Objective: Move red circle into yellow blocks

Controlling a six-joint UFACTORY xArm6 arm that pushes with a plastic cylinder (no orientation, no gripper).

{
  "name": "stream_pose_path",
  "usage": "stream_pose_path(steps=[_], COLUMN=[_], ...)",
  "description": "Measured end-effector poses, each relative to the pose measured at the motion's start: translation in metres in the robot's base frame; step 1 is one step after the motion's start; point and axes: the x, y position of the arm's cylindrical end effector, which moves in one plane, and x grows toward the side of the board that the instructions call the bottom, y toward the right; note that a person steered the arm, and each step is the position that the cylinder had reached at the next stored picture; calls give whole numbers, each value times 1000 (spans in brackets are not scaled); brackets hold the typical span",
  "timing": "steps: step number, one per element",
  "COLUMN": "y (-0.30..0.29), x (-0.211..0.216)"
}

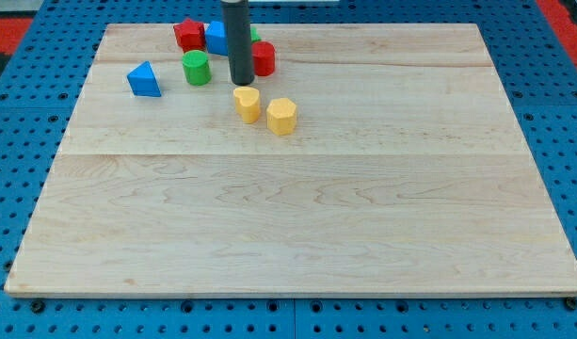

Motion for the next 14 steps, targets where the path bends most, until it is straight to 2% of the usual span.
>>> stream_pose_path(steps=[1,2,3,4,5,6,8,9,10,11,12,13,14], y=[8,53,102,112,88,39,-3,8,44,33,52,38,26], x=[35,58,35,-27,-68,-68,-32,9,39,-3,-65,-111,-112])
